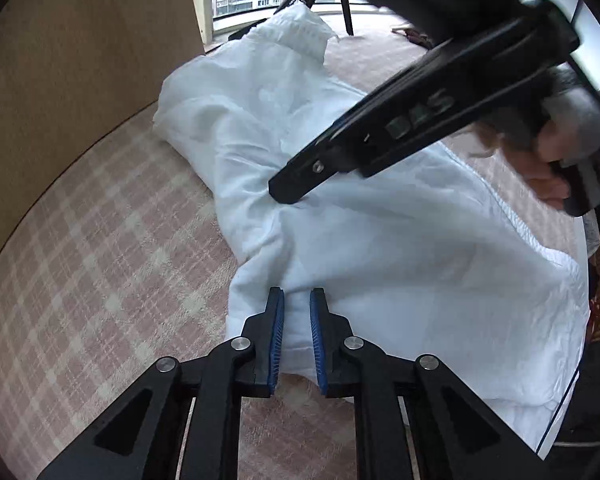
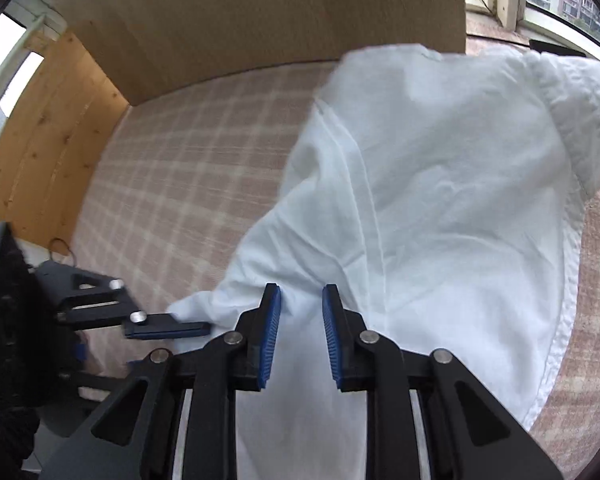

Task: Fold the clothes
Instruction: 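Smooth the folded shirt layers flat with both open grippers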

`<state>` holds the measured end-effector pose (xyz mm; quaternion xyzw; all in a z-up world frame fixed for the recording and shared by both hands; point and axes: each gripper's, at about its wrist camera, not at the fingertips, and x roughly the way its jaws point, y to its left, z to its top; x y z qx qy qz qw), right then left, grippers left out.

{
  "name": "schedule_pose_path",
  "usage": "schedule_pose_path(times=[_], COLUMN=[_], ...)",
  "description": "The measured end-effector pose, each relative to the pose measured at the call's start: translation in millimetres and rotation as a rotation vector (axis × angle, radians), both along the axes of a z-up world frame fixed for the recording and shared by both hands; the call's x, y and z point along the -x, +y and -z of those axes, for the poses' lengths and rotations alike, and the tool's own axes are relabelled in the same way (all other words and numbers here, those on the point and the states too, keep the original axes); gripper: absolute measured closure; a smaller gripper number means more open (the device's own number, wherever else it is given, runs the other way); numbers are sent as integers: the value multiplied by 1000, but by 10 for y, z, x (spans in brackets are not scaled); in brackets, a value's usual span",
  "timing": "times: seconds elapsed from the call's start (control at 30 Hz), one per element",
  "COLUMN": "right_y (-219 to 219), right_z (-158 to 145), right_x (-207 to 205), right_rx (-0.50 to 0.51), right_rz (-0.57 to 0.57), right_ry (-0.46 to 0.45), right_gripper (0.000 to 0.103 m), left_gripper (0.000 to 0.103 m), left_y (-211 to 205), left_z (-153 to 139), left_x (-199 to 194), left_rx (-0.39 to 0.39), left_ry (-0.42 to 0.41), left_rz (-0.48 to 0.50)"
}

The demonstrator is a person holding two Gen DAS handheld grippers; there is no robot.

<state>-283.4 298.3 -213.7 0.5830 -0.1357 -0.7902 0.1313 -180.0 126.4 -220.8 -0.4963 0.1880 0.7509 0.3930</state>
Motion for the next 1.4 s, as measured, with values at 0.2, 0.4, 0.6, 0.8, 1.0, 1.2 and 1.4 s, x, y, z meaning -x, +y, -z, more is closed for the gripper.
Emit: schedule_pose_path(times=[0.2, 0.4, 0.6, 0.8, 1.0, 1.2, 1.4], right_y=[352, 622, 691, 306, 184, 292, 179], right_z=[-430, -1197, -1294, -413, 155, -3, -90], right_x=[-379, -1658, -2691, -2740, -2827, -2936, -2242], right_rx=[113, 259, 285, 238, 219, 250, 216], right_rz=[121, 189, 194, 116, 108, 90, 58], right_ry=[45, 147, 181, 50, -57, -54, 9], right_gripper=[84, 83, 75, 75, 79, 79, 80], left_gripper=[88, 82, 68, 67, 68, 69, 64], left_y=[-86, -493, -638, -37, 73, -48, 465], left_z=[-191, -720, -1032, -494, -5, -303, -391], left_x=[-138, -582, -1357, -1997, -2244, -2308, -2040], left_rx=[35, -29, -57, -89, 33, 2, -83], left_ry=[30, 47, 49, -95, -113, -80, -55], left_rz=[-15, -47, -65, -21, -93, -172, -145])
